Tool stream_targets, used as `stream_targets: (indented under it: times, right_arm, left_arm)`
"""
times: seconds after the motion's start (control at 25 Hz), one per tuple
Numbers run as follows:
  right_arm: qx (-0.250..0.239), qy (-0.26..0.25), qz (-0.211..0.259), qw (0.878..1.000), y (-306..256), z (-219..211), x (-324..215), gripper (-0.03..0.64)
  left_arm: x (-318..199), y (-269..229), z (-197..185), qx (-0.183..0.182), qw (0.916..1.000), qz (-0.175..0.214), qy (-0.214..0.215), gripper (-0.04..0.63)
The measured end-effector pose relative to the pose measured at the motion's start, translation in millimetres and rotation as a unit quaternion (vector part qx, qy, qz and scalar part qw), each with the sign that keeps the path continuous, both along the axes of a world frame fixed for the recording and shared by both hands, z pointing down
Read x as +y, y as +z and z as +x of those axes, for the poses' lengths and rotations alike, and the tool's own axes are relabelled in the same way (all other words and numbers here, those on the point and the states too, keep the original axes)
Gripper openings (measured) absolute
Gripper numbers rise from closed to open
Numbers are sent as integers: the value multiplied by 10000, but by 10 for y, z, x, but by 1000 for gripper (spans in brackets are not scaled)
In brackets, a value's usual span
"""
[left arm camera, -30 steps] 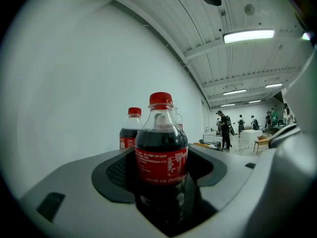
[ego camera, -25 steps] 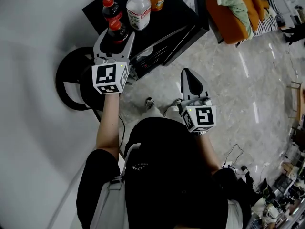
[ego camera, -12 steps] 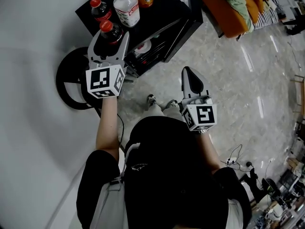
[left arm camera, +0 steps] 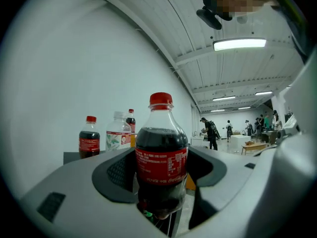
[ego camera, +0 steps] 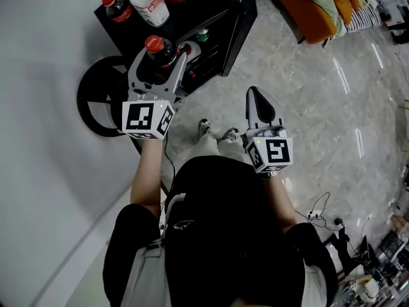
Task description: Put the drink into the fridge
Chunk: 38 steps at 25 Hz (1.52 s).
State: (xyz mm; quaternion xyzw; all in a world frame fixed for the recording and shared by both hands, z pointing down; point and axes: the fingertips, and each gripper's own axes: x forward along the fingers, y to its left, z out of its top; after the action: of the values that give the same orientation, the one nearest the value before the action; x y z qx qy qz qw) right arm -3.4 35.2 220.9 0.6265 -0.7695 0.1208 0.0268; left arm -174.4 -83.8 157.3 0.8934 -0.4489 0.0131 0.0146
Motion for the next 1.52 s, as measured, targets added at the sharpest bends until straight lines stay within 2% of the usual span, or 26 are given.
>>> stream_targets:
  times: [0.2,0.44,0.64,0.84,1.2,1.52]
  right_arm:
    - [-283,150,-52,9995,207,375,218,14]
    - [-551,569,-313,9964,626,949,451,14]
    - [-696,1086,-597,9898,988,1364,604,14]
    - [-663,1308,-762,9862,1271,1557,657,14]
    - [-436,1685,-1173,9777,1995,1680,572,14]
    - [-195,1801,-1245,9755,2473,1479,328,14]
  left_arm:
    - [348,153,357,-39,10000,-70,59,315]
    - [610,405,690,-17,9997,-240,-29,315]
    - [613,722,912,-44,9995,-316,-40,314]
    - [490,1050,1099,-66,9994,-328,64,314]
    - [-59,1795,973,-86,9984,-543,-106,315]
    - [-584,2545,734,-47,9970,-724,-258,315]
